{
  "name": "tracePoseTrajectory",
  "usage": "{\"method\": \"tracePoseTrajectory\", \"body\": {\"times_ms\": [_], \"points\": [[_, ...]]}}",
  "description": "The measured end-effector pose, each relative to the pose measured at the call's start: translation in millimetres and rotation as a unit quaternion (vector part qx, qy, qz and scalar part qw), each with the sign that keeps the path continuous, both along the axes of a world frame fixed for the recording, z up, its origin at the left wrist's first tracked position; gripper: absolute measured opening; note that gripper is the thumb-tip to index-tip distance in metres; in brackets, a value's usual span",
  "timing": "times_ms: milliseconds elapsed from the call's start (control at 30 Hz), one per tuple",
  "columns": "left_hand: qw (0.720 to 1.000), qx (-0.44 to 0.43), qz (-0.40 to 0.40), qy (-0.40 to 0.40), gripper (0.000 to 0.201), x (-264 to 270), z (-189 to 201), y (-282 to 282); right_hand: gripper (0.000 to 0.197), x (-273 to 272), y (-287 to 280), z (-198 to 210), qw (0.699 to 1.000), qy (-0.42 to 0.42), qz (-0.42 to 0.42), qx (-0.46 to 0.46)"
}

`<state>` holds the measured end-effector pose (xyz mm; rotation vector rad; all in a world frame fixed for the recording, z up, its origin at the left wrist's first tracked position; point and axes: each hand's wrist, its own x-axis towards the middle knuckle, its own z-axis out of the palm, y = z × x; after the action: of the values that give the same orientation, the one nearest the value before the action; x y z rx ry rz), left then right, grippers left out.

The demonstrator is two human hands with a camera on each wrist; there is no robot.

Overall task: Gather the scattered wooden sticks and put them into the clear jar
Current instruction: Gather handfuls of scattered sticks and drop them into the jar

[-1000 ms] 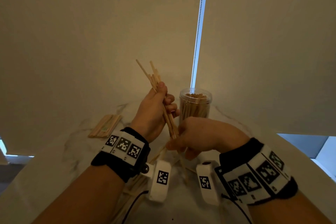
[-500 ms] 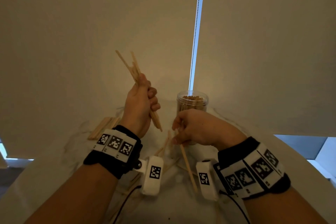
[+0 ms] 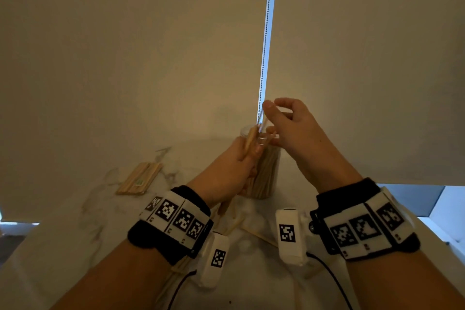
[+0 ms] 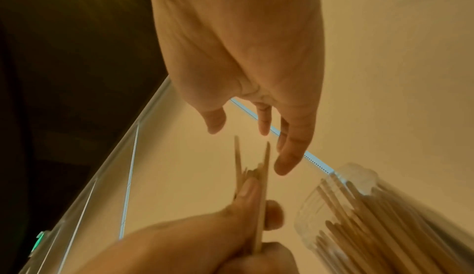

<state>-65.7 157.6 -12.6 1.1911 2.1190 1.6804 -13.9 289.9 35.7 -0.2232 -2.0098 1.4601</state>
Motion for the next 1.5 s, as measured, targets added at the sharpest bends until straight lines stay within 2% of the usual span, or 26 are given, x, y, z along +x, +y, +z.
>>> {"method": "tracePoseTrajectory", "body": {"times_ms": [33,133,200,300,367,433,533,667,767,933,1000,1067,1100,1167,1233,1300,1400,1500], "points": [[0.999,-0.021,-0.004,0.039,0.026,0.7,-0.7,0.6,0.042,0.7,1.1,1.3,1.0,0.0,-0.009,0.019],[0.99,-0.07,-0.022,0.12,0.017,1.3,-3.5,3.8,0.02,5.2,2.1,4.7,0.996,0.025,-0.027,0.083],[0.987,-0.082,-0.013,0.137,0.021,-1.5,-3.1,2.6,0.032,7.3,2.3,5.3,0.993,-0.021,0.01,0.113],[0.984,-0.1,0.002,0.15,0.026,-5.3,0.1,-1.4,0.033,8.3,-2.6,5.3,0.986,-0.07,0.062,0.136],[0.978,-0.124,-0.005,0.17,0.02,-7.2,1.5,-4.1,0.028,7.0,-3.5,4.3,0.973,-0.058,0.001,0.221],[0.968,-0.168,-0.006,0.184,0.005,-7.9,2.7,-6.9,0.033,6.8,-5.8,0.6,0.933,-0.067,-0.054,0.35],[0.959,-0.197,0.037,0.2,0.056,-11.7,3.2,-10.3,0.042,5.3,-11.4,-7.4,0.887,-0.134,-0.036,0.441],[0.961,-0.208,0.041,0.176,0.109,-16.2,9.9,-17.7,0.039,-2.2,-15.4,-19.1,0.858,-0.143,0.031,0.492],[0.965,-0.208,0.037,0.157,0.121,-19.9,15.5,-22.8,0.044,-6.4,-21.9,-25.6,0.852,-0.11,0.002,0.511],[0.974,-0.207,-0.007,0.091,0.119,-21.4,30.0,-39.1,0.042,-11.1,-9.0,-27.9,0.832,-0.12,-0.073,0.536],[0.98,-0.169,0.049,0.088,0.106,-29.1,38.6,-51.8,0.044,-5.8,6.1,-21.1,0.836,-0.128,-0.122,0.519],[0.983,-0.069,0.154,0.078,0.074,-43.6,39.4,-61.0,0.049,1.8,17.5,-13.1,0.853,-0.127,-0.156,0.482],[0.979,-0.003,0.198,0.041,0.06,-48.9,37.9,-62.8,0.05,3.9,21.0,-10.2,0.864,-0.122,-0.162,0.46],[0.968,0.079,0.227,-0.075,0.06,-52.2,34.4,-58.4,0.05,5.3,20.9,-7.0,0.881,-0.105,-0.164,0.431],[0.958,0.113,0.176,-0.195,0.074,-45.9,32.0,-47.4,0.049,3.1,10.7,-7.2,0.881,-0.1,-0.165,0.432],[0.947,0.139,0.11,-0.266,0.076,-33.0,31.6,-35.9,0.048,-1.1,-5.7,-11.7,0.874,-0.093,-0.177,0.442],[0.946,0.14,0.11,-0.272,0.062,-19.5,26.7,-22.5,0.047,-3.9,-28.2,-21.6,0.854,-0.058,-0.245,0.456],[0.962,0.08,0.138,-0.223,0.048,-17.3,16.0,-20.1,0.047,-4.8,-34.1,-27.7,0.845,-0.052,-0.262,0.464]]}}
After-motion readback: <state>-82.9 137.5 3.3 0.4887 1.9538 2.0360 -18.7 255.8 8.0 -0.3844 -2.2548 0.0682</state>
